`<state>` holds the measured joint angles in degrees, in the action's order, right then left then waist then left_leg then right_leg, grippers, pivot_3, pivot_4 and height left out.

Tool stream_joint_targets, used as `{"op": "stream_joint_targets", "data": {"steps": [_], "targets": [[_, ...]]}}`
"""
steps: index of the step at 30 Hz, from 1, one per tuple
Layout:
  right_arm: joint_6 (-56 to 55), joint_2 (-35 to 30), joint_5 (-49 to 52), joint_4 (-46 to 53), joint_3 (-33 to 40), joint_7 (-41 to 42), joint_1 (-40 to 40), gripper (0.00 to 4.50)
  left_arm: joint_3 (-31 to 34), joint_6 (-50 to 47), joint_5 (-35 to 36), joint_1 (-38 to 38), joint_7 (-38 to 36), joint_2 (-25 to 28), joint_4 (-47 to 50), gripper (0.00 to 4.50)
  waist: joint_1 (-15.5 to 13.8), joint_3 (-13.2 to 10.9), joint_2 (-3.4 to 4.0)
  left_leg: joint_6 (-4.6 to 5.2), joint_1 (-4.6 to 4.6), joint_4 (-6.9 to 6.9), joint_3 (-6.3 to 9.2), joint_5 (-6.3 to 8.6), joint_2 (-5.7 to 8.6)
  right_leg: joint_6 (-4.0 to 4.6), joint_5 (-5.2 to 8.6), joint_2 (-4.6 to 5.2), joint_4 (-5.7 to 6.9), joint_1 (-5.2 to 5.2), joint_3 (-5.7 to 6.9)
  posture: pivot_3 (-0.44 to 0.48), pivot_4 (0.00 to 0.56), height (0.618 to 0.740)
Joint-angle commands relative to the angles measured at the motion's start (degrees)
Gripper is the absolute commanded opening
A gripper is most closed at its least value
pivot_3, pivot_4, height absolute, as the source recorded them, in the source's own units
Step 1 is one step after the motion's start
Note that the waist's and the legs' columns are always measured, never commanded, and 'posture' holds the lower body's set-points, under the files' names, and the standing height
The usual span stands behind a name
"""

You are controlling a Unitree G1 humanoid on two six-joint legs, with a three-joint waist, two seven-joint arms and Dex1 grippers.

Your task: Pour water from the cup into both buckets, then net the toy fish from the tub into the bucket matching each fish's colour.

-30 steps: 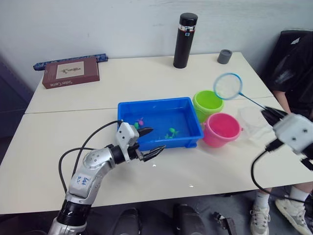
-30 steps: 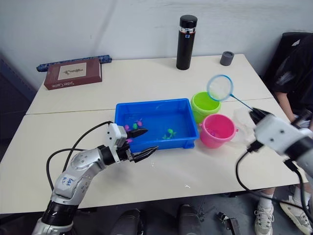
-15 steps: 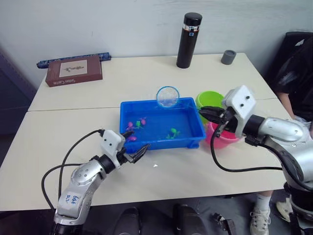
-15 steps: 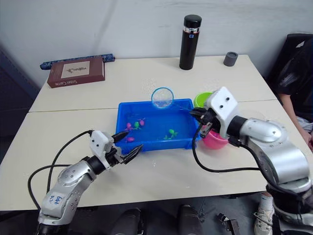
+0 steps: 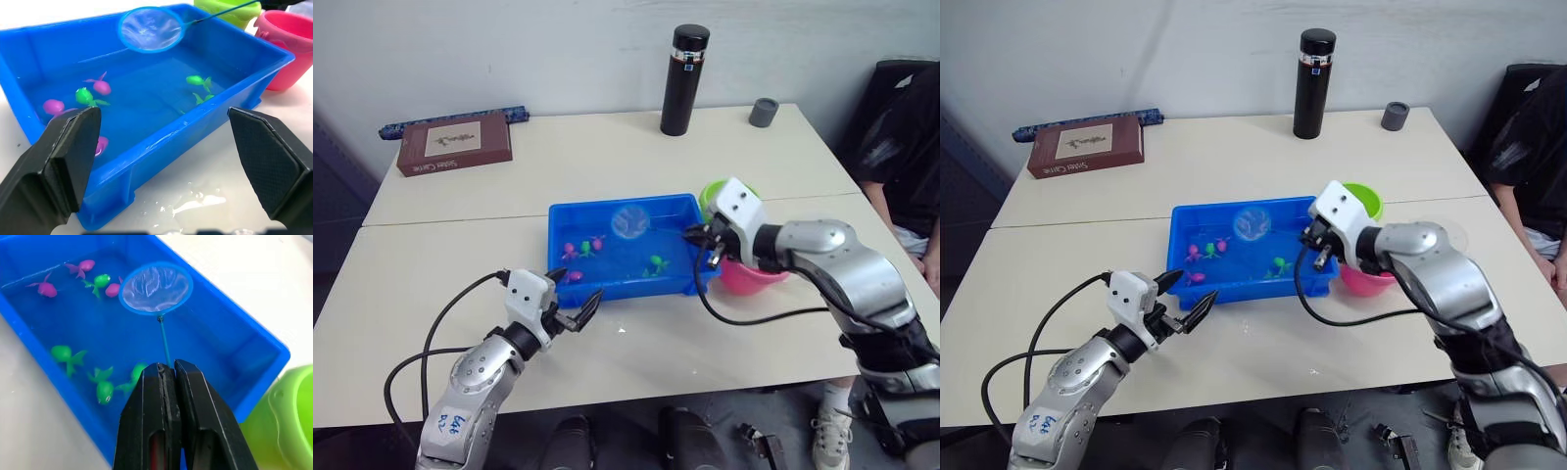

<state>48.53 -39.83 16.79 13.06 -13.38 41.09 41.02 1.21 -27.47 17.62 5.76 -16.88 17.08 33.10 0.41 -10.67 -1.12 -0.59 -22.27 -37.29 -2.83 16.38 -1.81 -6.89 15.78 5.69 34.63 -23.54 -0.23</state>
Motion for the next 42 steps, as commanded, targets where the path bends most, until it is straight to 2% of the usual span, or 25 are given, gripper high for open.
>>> {"op": "stream_joint_targets", "data": {"steps": [1, 10, 27, 42], "targets": [[0.2, 0.2, -1.4, -0.7, -0.5, 1.2, 2.9, 0.00, 0.0, 0.6, -0.3, 0.5, 0.4, -0.1, 2.2, 4.46, -0.2, 0.0, 0.00, 0.00, -0.02, 0.02, 0.00, 0.00, 0.00, 0.01, 0.00, 0.00, -0.01, -0.02, 0.00, 0.000, 0.150, 0.740], [2.3, -0.7, -2.8, -2.8, -3.0, 4.7, 6.0, 0.00, -0.3, 1.2, -0.4, 0.2, 0.3, -0.5, 1.1, 4.46, -0.1, 0.0, 0.00, 0.00, -0.07, 0.02, 0.00, 0.01, 0.01, 0.01, 0.00, 0.04, -0.06, -0.04, 0.04, 0.000, 0.150, 0.740], [-6.4, 0.3, -10.1, -15.7, -6.0, 9.7, 7.2, 0.00, -1.2, 2.2, -1.2, 1.0, 0.7, -1.5, 0.8, 4.46, 0.0, 0.0, 0.00, -0.01, -0.06, 0.04, -0.14, 0.01, 0.00, 0.02, 0.01, 0.03, -0.06, -0.05, 0.03, 0.000, 0.150, 0.740], [-8.7, 4.7, -13.1, -20.5, -7.4, 13.9, 10.3, 0.00, -1.7, 2.5, -2.4, 2.0, 1.8, -3.2, 1.4, 4.46, 0.0, 0.0, 0.00, -0.01, -0.07, 0.04, -0.14, 0.01, 0.00, 0.02, 0.01, 0.04, -0.06, -0.07, 0.03, 0.000, 0.150, 0.740]]}}
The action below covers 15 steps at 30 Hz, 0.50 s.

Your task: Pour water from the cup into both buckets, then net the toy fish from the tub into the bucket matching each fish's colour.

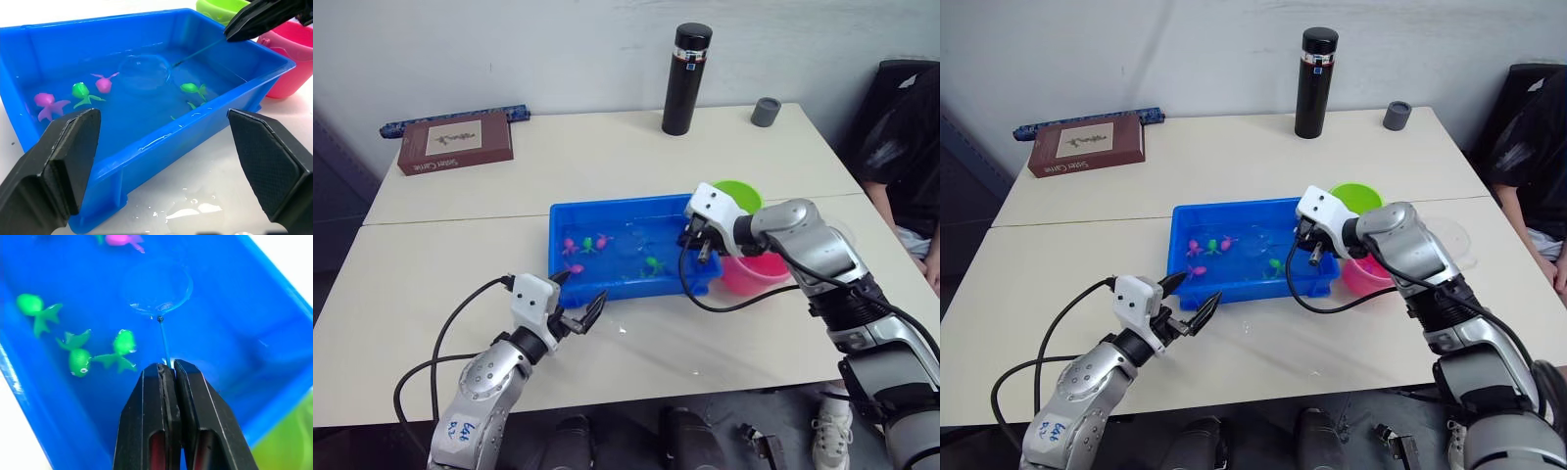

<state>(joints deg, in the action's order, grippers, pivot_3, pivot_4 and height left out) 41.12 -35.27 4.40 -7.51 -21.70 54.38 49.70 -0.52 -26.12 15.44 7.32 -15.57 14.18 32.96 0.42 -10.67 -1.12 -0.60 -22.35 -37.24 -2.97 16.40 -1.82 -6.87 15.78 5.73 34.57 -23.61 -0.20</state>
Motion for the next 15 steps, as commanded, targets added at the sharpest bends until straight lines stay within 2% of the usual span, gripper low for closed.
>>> {"op": "stream_joint_targets", "data": {"steps": [1, 15], "targets": [[-1.6, 0.2, -0.9, -0.1, 0.7, 0.8, 1.6, 0.00, 0.0, 1.1, -0.2, 0.5, 0.5, -0.4, 1.7, 4.46, 0.0, 0.0, 0.00, 0.00, 0.00, 0.00, 0.00, 0.00, 0.00, 0.00, 0.00, 0.00, 0.00, 0.00, 0.00, 0.000, 0.150, 0.740], [-0.1, 4.0, -0.8, -0.7, 1.2, 0.8, 1.5, 0.00, -0.4, 0.9, -0.3, 1.0, 1.6, -0.9, 2.3, 4.46, 0.5, 0.0, 0.00, -0.01, 0.00, 0.03, 0.12, 0.00, -0.01, 0.00, 0.00, 0.03, 0.00, -0.02, 0.00, 0.000, 0.150, 0.740]]}}
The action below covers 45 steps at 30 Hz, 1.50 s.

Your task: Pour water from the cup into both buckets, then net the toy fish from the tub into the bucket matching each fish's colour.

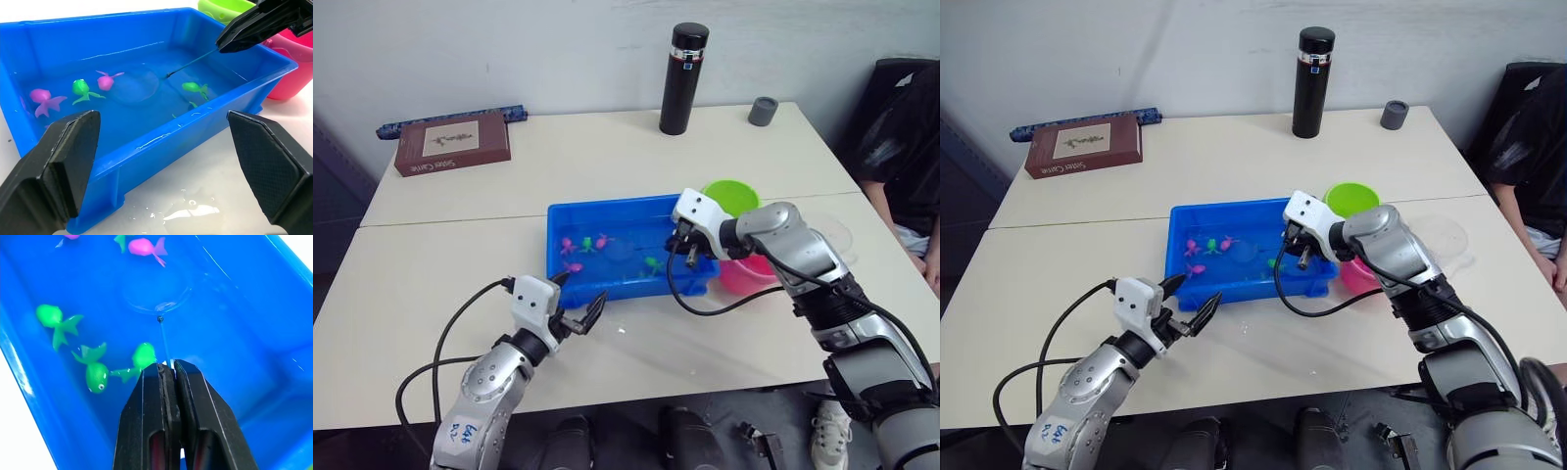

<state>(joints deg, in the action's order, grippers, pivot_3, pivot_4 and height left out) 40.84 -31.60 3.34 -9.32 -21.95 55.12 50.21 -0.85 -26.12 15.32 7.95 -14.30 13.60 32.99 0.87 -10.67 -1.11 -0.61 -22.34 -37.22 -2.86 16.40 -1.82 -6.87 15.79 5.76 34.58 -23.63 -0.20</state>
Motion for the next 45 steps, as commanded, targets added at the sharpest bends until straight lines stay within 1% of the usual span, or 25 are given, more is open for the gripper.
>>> {"op": "stream_joint_targets", "data": {"steps": [1, 6, 15, 20, 25, 28, 30, 33, 36, 40, 45], "targets": [[0.2, 0.6, 0.2, 1.0, 1.5, -0.1, 1.1, 0.00, -0.1, 0.9, -0.2, 0.4, 0.4, -0.3, 2.4, 4.46, 0.1, 0.0, 0.00, 0.00, 0.00, 0.00, 0.01, 0.00, 0.00, 0.00, 0.00, 0.00, 0.00, 0.00, 0.00, 0.000, 0.150, 0.740], [1.6, 1.9, 1.0, 1.0, 2.5, -0.6, 1.6, 0.00, -0.2, 0.7, -0.1, 0.4, 0.6, -0.3, 2.4, 4.46, 0.6, 0.0, 0.00, 0.00, 0.00, 0.01, 0.02, 0.00, 0.00, 0.00, 0.00, 0.02, 0.00, 0.00, 0.00, 0.000, 0.150, 0.740], [7.9, 3.7, 5.0, 2.8, 7.8, -2.3, 2.9, 0.00, -0.5, 0.7, 0.0, -0.3, 0.2, -0.1, 1.6, 4.46, 0.7, 0.0, 0.00, -0.01, 0.00, 0.04, 0.03, 0.00, -0.01, 0.00, 0.00, 0.03, 0.00, -0.02, 0.00, 0.000, 0.150, 0.740], [12.5, 3.7, 7.6, 6.2, 10.2, -3.7, 2.9, 0.00, -0.7, 0.7, 0.2, -1.1, -0.6, 0.2, 0.9, 4.46, 0.7, 0.0, 0.00, -0.01, -0.04, 0.05, 0.04, 0.01, 0.00, 0.01, 0.00, 0.09, -0.02, -0.04, 0.01, 0.000, 0.150, 0.740], [15.8, 2.0, 9.6, 10.8, 11.8, -4.7, 1.4, 0.00, -0.6, 0.7, 0.2, -1.9, -1.2, 0.4, 0.1, 4.46, 0.7, 0.0, 0.00, -0.01, -0.05, 0.08, 0.04, 0.01, 0.00, 0.01, 0.00, 0.11, -0.04, -0.06, 0.02, 0.000, 0.150, 0.740], [17.7, -0.3, 11.1, 16.5, 13.5, -5.2, -0.9, 0.00, -0.8, 0.8, 0.3, -2.2, -2.3, 1.0, -0.1, 4.46, 0.7, 0.0, 0.00, -0.01, -0.07, 0.09, 0.05, 0.01, 0.00, 0.01, 0.01, 0.13, -0.06, -0.06, 0.03, 0.000, 0.150, 0.740], [19.7, -2.6, 12.8, 22.8, 15.5, -5.3, -4.1, 0.00, -0.8, 0.9, 0.8, -2.2, -3.6, 1.6, -0.3, 4.46, 0.5, 0.0, 0.00, -0.01, -0.08, 0.10, 0.06, 0.01, 0.01, 0.02, 0.01, 0.14, -0.10, -0.06, 0.05, 0.000, 0.150, 0.740], [23.1, -4.3, 15.8, 29.7, 18.6, -6.1, -7.5, 0.00, -1.0, 1.7, 1.1, -1.9, -6.1, 2.9, -0.2, 4.46, 0.5, 0.0, 0.00, 0.03, -0.16, 0.11, 0.13, 0.05, 0.02, 0.03, 0.02, 0.19, -0.21, -0.05, 0.12, 0.000, 0.150, 0.740], [26.8, -5.4, 19.8, 36.6, 23.8, -7.1, -9.8, 0.00, -0.8, 2.9, 1.4, -2.4, -8.4, 4.1, -0.4, 4.46, 0.7, 0.0, 0.00, 0.06, -0.18, 0.11, 0.08, 0.07, 0.01, 0.03, 0.02, 0.24, -0.24, -0.06, 0.10, 0.000, 0.150, 0.740], [30.4, -6.9, 23.2, 41.4, 28.0, -9.1, -10.8, 0.00, -0.7, 2.9, 2.3, -3.7, -10.5, 4.7, -0.7, 4.46, 0.6, 0.0, 0.00, 0.06, -0.16, 0.10, 0.12, 0.07, 0.01, 0.05, 0.03, 0.21, -0.23, -0.05, 0.14, 0.000, 0.150, 0.740], [37.0, -7.5, 27.7, 49.5, 35.9, -12.5, -12.6, 0.00, -0.7, 3.2, 3.4, -7.2, -14.2, 6.2, -3.1, 4.46, 0.5, 0.0, 0.00, 0.07, -0.15, 0.09, 0.13, 0.06, 0.01, 0.19, 0.10, 0.25, -0.25, -0.02, 0.14, 0.000, 0.150, 0.740]]}}
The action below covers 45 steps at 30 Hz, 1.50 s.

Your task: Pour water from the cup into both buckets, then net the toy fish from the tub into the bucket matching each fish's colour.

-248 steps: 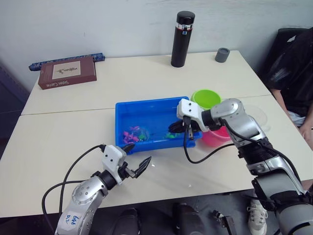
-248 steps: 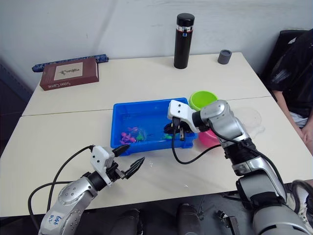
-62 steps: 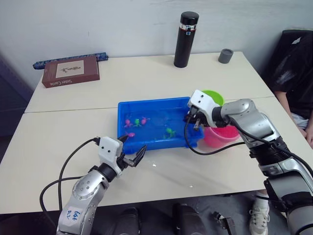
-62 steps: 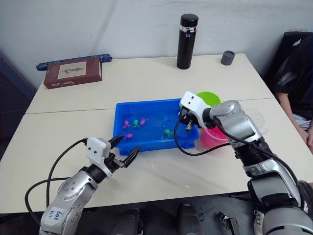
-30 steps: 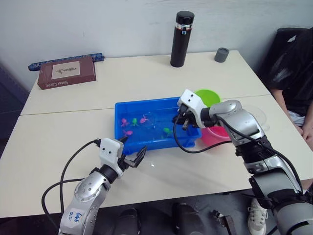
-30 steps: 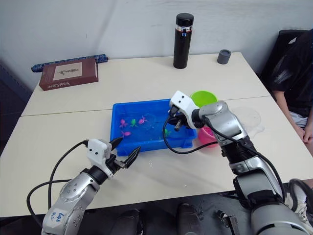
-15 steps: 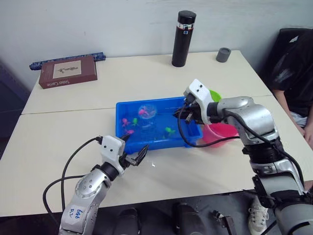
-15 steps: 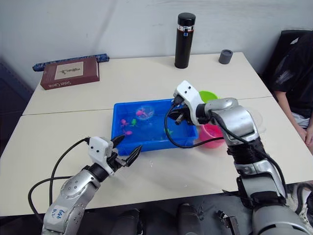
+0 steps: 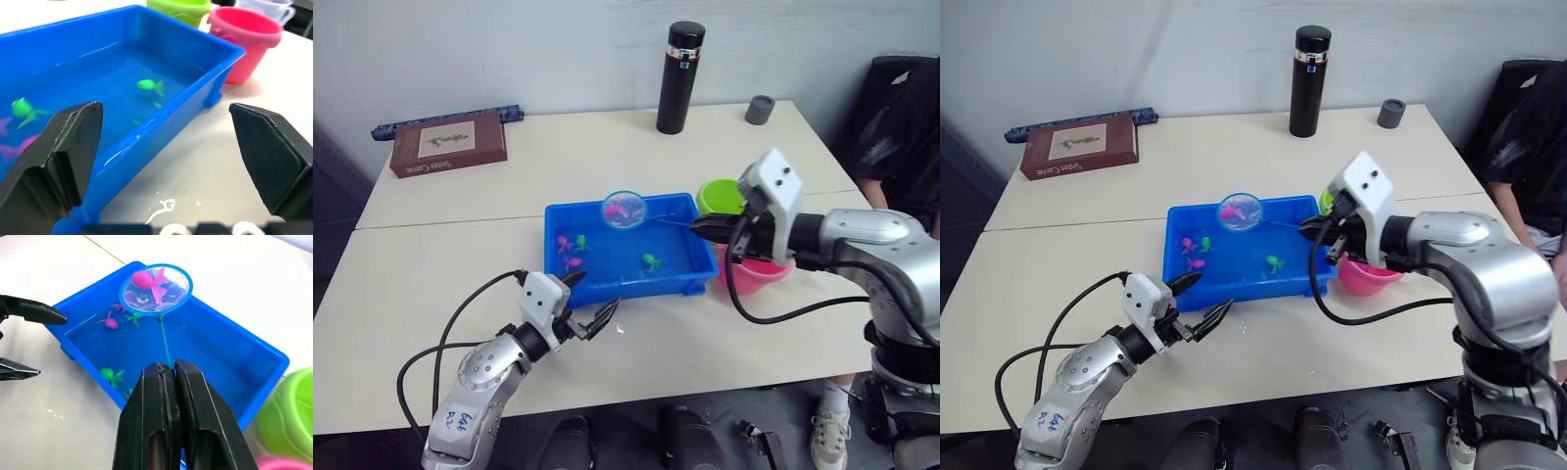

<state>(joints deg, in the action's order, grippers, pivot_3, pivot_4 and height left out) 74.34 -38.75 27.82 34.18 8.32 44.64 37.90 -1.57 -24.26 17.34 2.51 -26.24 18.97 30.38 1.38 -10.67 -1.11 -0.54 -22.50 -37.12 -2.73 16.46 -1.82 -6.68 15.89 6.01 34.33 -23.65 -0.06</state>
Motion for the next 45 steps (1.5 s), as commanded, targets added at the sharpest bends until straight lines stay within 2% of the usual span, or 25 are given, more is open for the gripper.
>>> {"op": "stream_joint_targets", "data": {"steps": [1, 7, 11, 18, 24, 29, 45], "targets": [[4.8, -0.1, 4.2, 8.3, 7.8, -2.7, -1.4, 0.00, 0.0, 1.4, 1.5, -2.7, -2.9, 1.1, -1.4, 4.46, -0.1, 0.0, 0.00, 0.00, 0.00, 0.01, 0.00, 0.00, 0.00, 0.01, 0.01, 0.02, 0.00, 0.00, 0.00, 0.000, 0.150, 0.740], [6.8, 2.2, 8.8, 18.6, 17.5, -5.8, -10.3, 0.00, -0.4, 2.6, 1.6, -7.2, -6.3, 1.8, -6.5, 4.46, -0.8, 0.0, 0.00, 0.03, -0.06, 0.02, 0.04, 0.02, 0.07, -0.12, -0.06, -0.04, -0.14, 0.03, 0.09, 0.000, 0.150, 0.740], [2.2, 1.7, 8.4, 22.0, 22.1, -6.9, -19.6, 0.00, -1.4, 3.0, 1.6, -9.8, -8.1, 1.6, -9.1, 4.46, -1.3, 0.0, 0.00, 0.03, -0.08, -0.01, 0.02, 0.02, 0.07, -0.17, -0.09, -0.14, -0.16, 0.04, 0.10, 0.000, 0.150, 0.740], [-11.2, -3.3, 2.5, 20.9, 29.6, -5.6, -36.0, 0.00, -2.2, 4.0, 1.5, -13.1, -10.8, 1.5, -13.0, 4.46, -1.5, 0.0, 0.00, 0.05, -0.06, -0.06, -0.18, 0.01, 0.09, -0.17, -0.09, -0.19, -0.21, 0.15, 0.12, 0.000, 0.150, 0.740], [-22.3, -4.3, -1.2, 16.6, 33.2, -4.8, -44.3, 0.00, -2.7, 4.6, 1.3, -14.2, -11.9, 1.1, -14.5, 4.46, -1.2, 0.0, -0.01, 0.05, 0.04, -0.08, -0.38, 0.00, 0.04, -0.24, -0.13, -0.33, -0.21, 0.22, 0.07, 0.000, 0.150, 0.740], [-32.7, -4.4, -6.6, 12.6, 32.7, -4.0, -50.9, 0.00, -3.1, 4.7, 1.2, -14.3, -12.0, 1.0, -14.8, 4.46, -1.4, 0.0, 0.00, 0.03, 0.06, -0.08, -0.36, -0.02, 0.03, -0.25, -0.13, -0.37, -0.21, 0.25, 0.05, 0.000, 0.150, 0.740], [-68.3, -4.3, -31.5, 0.6, 23.9, -8.6, -60.2, 0.00, -3.0, 4.5, 0.9, -13.5, -10.7, 0.9, -13.7, 4.46, -1.3, 0.0, -0.01, 0.01, 0.14, -0.10, -0.46, -0.03, 0.05, -0.24, -0.13, -0.42, -0.21, 0.29, -0.12, 0.000, 0.150, 0.740]]}}
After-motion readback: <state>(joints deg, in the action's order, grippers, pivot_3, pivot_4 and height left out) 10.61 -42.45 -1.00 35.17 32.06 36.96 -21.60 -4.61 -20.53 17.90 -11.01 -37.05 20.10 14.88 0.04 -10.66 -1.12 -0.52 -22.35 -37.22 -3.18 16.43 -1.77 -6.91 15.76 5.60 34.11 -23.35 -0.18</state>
